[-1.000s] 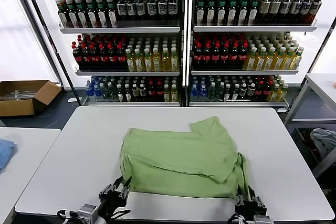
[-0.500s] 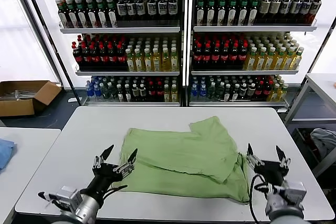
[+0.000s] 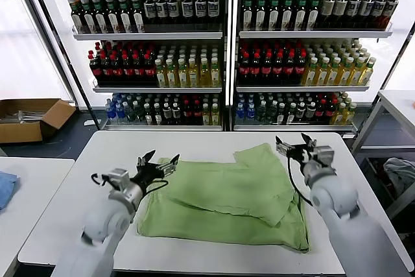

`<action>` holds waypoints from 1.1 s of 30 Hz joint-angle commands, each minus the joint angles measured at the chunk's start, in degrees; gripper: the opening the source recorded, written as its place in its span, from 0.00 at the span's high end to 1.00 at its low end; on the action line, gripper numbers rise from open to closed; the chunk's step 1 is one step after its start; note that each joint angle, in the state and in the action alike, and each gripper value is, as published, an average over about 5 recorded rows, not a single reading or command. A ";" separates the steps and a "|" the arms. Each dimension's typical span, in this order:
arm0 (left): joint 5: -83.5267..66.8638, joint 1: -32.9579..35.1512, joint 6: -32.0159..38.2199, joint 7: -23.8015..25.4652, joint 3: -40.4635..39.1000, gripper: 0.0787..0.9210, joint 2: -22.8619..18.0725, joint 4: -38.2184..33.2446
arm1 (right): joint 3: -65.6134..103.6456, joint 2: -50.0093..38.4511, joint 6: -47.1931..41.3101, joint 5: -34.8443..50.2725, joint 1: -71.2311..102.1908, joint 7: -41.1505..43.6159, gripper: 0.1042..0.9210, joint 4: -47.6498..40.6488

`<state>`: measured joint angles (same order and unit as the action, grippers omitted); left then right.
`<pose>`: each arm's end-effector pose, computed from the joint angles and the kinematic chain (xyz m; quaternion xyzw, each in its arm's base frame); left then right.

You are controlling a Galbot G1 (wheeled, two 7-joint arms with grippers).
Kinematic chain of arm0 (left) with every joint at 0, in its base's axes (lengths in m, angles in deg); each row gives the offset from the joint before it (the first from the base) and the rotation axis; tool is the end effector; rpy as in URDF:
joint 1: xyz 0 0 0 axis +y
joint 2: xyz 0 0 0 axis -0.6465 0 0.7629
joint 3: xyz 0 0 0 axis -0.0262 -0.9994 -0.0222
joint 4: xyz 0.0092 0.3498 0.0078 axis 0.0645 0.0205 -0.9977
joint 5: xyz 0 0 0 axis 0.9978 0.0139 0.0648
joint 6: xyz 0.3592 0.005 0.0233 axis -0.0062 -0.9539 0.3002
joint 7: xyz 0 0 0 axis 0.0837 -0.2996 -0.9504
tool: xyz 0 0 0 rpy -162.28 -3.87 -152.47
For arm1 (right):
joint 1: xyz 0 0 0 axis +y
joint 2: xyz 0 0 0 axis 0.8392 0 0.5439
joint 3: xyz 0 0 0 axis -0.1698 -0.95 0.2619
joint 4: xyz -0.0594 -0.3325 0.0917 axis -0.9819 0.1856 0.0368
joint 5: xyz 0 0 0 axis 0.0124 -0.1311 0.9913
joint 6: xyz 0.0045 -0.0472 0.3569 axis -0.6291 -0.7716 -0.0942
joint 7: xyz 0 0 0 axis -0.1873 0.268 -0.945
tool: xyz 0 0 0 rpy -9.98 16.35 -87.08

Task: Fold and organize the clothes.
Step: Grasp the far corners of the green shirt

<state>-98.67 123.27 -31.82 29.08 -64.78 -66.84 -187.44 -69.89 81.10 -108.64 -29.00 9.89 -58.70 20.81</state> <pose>0.3810 0.0391 -0.2498 -0.1494 -0.9743 0.0194 0.1675 0.4615 -0.0737 -0.2025 0.0276 -0.9871 0.0263 0.1557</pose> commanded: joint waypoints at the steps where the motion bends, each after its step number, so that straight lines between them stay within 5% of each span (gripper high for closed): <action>1: 2.53 -17.17 -1.88 0.16 -7.21 0.12 -0.98 24.80 | -7.03 6.71 0.29 -1.47 -15.20 2.39 0.12 -23.46; 33: 4.42 -13.60 -2.27 -0.61 -7.67 0.12 -0.42 24.04 | -4.09 12.43 1.19 -5.41 -9.21 2.66 0.12 -28.54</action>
<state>-94.14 109.19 -33.95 28.47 -72.27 -67.34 -162.70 -73.75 92.87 -107.46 -34.05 0.72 -56.15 -6.35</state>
